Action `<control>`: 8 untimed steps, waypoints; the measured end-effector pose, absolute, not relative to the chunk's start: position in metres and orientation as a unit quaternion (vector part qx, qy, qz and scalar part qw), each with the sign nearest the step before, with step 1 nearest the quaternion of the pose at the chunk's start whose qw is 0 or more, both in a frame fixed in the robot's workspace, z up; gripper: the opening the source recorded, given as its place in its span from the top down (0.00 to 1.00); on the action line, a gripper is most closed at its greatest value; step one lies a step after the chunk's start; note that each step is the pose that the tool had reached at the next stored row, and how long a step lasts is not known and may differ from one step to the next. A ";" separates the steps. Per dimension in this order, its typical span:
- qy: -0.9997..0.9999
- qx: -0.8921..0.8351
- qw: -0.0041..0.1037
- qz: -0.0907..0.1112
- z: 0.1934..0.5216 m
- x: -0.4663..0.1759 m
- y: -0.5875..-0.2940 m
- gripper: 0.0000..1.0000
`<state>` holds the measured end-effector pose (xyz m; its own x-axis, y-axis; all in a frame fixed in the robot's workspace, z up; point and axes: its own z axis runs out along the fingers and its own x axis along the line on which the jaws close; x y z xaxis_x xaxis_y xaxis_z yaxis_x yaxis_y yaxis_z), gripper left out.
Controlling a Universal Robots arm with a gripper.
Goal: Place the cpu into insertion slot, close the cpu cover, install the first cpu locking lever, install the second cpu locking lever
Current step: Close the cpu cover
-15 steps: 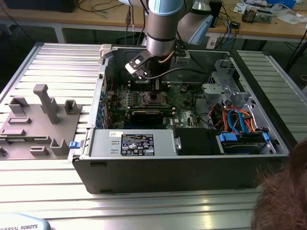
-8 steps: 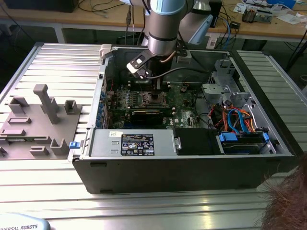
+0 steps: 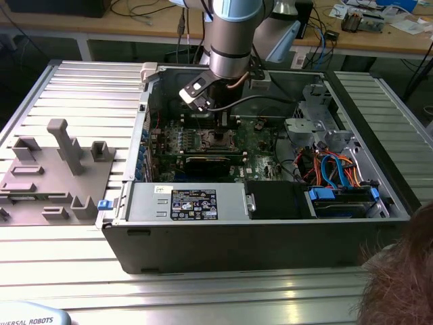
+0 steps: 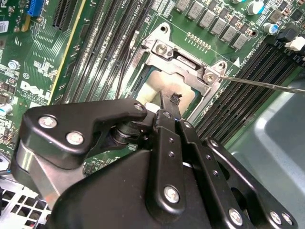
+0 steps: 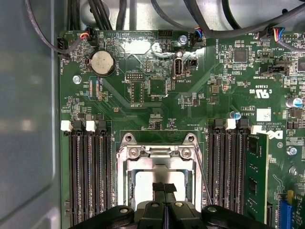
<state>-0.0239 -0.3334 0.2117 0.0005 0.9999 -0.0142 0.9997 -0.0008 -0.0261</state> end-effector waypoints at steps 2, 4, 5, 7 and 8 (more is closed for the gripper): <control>-0.707 -0.707 0.004 0.014 0.212 -0.023 -0.333 0.89; -0.707 -0.707 0.004 0.014 0.212 -0.023 -0.333 0.89; -0.707 -0.707 0.004 0.014 0.212 -0.023 -0.333 0.89; -0.707 -0.707 0.005 0.015 0.212 -0.021 -0.333 0.89; -0.707 -0.707 0.005 0.015 0.212 -0.021 -0.333 0.89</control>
